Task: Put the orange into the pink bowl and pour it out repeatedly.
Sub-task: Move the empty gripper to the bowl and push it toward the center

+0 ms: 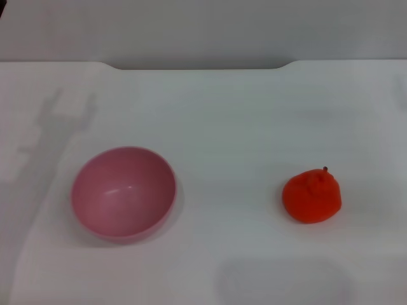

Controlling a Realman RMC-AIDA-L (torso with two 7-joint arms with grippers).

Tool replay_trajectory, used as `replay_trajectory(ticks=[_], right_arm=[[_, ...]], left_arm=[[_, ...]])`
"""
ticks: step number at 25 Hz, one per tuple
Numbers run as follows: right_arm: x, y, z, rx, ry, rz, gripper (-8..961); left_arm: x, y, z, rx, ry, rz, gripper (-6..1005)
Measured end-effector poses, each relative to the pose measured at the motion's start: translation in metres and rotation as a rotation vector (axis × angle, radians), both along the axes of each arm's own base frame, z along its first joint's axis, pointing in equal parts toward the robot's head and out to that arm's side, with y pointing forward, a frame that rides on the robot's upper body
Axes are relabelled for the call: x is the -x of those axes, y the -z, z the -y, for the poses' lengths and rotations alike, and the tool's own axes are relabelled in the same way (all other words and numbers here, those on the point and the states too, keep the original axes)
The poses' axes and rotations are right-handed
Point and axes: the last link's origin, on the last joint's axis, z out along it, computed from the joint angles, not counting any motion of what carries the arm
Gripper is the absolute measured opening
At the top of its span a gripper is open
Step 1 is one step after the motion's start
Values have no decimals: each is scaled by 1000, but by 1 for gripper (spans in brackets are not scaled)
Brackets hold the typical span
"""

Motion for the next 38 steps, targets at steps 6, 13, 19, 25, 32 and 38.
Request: replay_trajectory(ticks=[6, 13, 19, 25, 32, 38], right_arm=[[-4, 1, 4, 3, 6, -8, 690], [-7, 2, 9, -6, 10, -31, 690], [-6, 3, 11, -1, -8, -42, 690], [-10, 5, 14, 8, 2, -59, 690], [-11, 7, 16, 9, 4, -64, 690], [-10, 6, 14, 7, 3, -58, 689]], left_arm=[[0, 1, 1, 9, 0, 5, 795], [3, 1, 3, 21, 0, 25, 790], [4, -1, 3, 33, 6, 47, 786], [3, -2, 3, 32, 10, 47, 782], [2, -2, 1, 33, 10, 46, 778], [2, -3, 1, 31, 9, 47, 774]])
